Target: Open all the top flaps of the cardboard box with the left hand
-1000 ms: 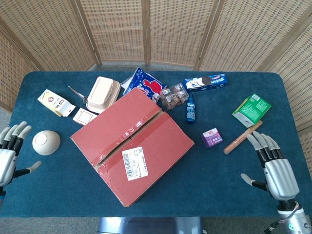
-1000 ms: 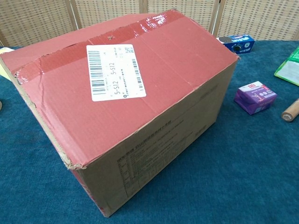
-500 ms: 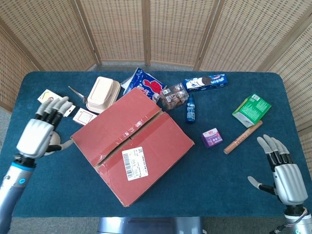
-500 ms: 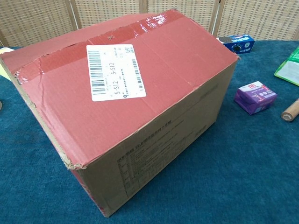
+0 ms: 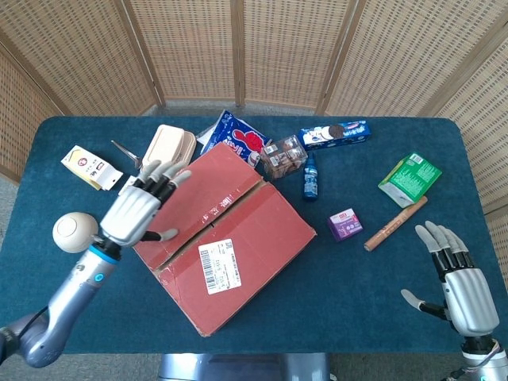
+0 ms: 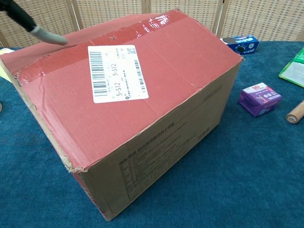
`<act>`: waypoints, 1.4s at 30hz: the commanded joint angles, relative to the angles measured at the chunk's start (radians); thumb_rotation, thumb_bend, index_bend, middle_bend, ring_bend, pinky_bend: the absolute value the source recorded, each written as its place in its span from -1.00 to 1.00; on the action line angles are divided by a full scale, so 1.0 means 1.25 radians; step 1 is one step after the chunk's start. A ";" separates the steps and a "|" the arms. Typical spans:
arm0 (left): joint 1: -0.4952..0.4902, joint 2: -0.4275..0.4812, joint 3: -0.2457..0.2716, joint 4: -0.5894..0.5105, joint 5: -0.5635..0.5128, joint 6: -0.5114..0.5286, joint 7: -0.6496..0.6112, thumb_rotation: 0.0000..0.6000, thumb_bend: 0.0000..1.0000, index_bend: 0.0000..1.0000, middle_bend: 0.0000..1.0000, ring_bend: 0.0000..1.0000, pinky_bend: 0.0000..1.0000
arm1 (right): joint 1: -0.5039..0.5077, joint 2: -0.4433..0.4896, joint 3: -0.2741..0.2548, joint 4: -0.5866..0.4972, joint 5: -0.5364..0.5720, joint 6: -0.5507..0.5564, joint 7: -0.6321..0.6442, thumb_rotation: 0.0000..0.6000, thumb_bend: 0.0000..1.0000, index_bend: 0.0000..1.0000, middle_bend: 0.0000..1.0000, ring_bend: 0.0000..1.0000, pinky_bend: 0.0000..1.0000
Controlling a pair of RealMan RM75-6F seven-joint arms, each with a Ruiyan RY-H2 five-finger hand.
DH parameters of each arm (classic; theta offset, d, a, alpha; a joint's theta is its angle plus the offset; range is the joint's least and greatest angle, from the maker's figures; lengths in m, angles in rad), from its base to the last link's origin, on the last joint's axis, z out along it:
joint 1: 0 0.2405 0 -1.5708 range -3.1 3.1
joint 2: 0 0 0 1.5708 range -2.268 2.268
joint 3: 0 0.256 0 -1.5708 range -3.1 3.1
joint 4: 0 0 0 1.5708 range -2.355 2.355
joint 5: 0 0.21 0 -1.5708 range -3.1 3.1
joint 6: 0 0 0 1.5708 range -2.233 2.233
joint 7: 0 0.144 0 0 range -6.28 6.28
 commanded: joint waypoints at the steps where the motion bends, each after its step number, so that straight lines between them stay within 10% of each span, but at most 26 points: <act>1: -0.027 -0.036 -0.002 0.007 -0.013 -0.012 0.028 1.00 -0.98 -1.00 -1.00 -1.00 -1.00 | -0.001 0.001 0.000 0.000 -0.002 0.003 0.003 1.00 -1.00 -1.00 -1.00 -1.00 -0.76; 20: -0.056 -0.172 0.022 0.033 -0.009 0.048 0.020 1.00 -0.98 -1.00 -1.00 -1.00 -1.00 | -0.006 0.008 -0.005 -0.002 -0.018 0.013 0.018 1.00 -1.00 -1.00 -1.00 -1.00 -0.76; 42: -0.150 -0.250 -0.049 -0.019 0.011 0.058 0.025 1.00 -0.99 -1.00 -1.00 -1.00 -1.00 | -0.010 0.018 -0.006 -0.004 -0.022 0.022 0.040 1.00 -1.00 -1.00 -1.00 -1.00 -0.76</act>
